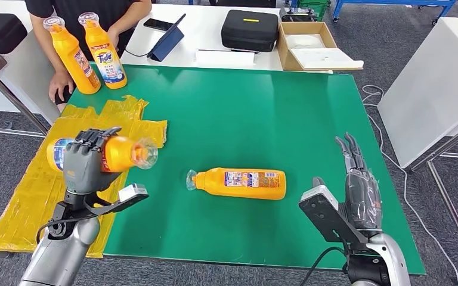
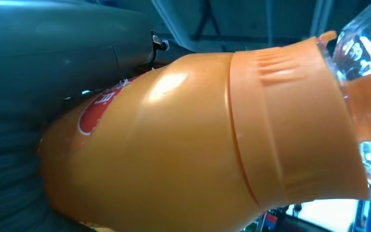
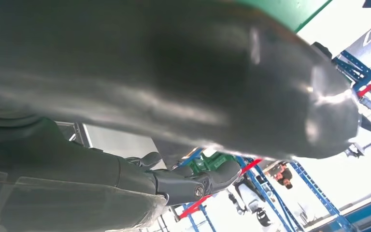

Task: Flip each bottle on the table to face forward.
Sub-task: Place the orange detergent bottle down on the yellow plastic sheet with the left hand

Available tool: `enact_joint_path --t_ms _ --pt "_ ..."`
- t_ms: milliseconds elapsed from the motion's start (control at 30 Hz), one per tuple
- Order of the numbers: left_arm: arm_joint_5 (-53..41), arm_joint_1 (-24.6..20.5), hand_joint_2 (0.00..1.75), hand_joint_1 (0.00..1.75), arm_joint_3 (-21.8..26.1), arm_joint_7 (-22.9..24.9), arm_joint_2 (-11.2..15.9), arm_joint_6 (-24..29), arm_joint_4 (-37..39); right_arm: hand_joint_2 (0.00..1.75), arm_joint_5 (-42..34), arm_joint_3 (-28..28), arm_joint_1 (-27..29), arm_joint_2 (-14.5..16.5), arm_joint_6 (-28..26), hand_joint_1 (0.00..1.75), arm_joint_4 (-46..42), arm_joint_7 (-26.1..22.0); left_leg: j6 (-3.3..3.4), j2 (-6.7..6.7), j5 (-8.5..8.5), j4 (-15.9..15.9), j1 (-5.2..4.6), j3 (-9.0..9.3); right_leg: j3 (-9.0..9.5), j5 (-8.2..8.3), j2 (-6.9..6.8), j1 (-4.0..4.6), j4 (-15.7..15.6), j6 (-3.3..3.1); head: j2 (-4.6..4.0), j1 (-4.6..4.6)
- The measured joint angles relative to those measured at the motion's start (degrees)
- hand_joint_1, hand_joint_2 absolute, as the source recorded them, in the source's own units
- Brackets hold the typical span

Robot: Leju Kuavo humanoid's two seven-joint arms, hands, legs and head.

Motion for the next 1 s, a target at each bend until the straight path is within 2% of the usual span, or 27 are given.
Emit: enact_joint_path --t_ms 133,533,833,867,900,967,1000 --pt "-2.21 -0.22 1.75 1.75 0.57 0.56 -0.1 0.02 2.16 0.0 -0.35 0.0 0.18 -0.58 -0.02 0.0 -0.01 -0.06 0.0 -0.01 0.0 0.01 -0.01 0.0 -0.02 0.0 -0.01 -0.01 -0.01 0.0 0.0 -0.01" --pt "-16.3 -2.05 1.75 1.75 -0.04 8.82 -0.01 0.03 12.3 0.0 -1.37 0.1 5.79 -5.56 -0.7 0.0 -2.1 -2.66 0.0 -0.02 -0.01 0.0 0.01 -0.01 -0.09 0.0 -0.02 -0.05 -0.02 0.0 0.0 -0.01" --pt "-18.41 -4.97 1.75 1.73 -0.59 11.14 -0.01 0.16 18.5 0.0 -1.36 -0.02 7.48 -7.3 -0.67 0.0 -3.43 -3.05 0.0 0.01 -0.01 0.0 0.01 -0.01 -0.08 0.0 -0.01 -0.05 -0.01 0.0 0.0 -0.01" --pt "-18.89 -5.16 1.75 1.37 -0.72 11.65 -0.01 0.17 18.94 0.0 -1.32 -0.02 7.54 -7.34 -0.6 0.0 -3.54 -3.05 0.0 0.01 -0.01 0.0 0.01 -0.01 -0.09 0.0 0.0 -0.05 -0.01 0.0 0.0 -0.01" --pt "-19.49 -5.38 1.75 0.93 -0.91 12.29 -0.01 0.18 19.45 0.0 -1.24 -0.02 7.6 -7.37 -0.45 0.0 -3.66 -3.02 0.0 0.01 -0.01 0.0 0.01 -0.01 -0.09 0.0 0.0 -0.05 -0.01 0.0 0.0 -0.01" --pt "-20.91 -5.96 0.87 0.07 -1.49 14.05 -0.01 0.17 20.84 0.0 -0.99 -0.02 7.7 -7.37 -0.03 0.0 -3.95 -2.85 0.0 0.0 -0.01 0.0 0.01 -0.01 -0.09 0.0 0.0 -0.05 -0.01 0.0 0.0 -0.01" --pt "-21.59 -6.37 0.44 0.0 -1.91 15.15 -0.01 0.04 21.84 0.0 -0.81 -0.02 7.76 -7.37 0.25 0.0 -4.1 -2.72 0.0 0.0 -0.01 0.0 0.01 -0.01 -0.08 0.0 0.0 -0.05 -0.01 0.0 0.0 -0.01"
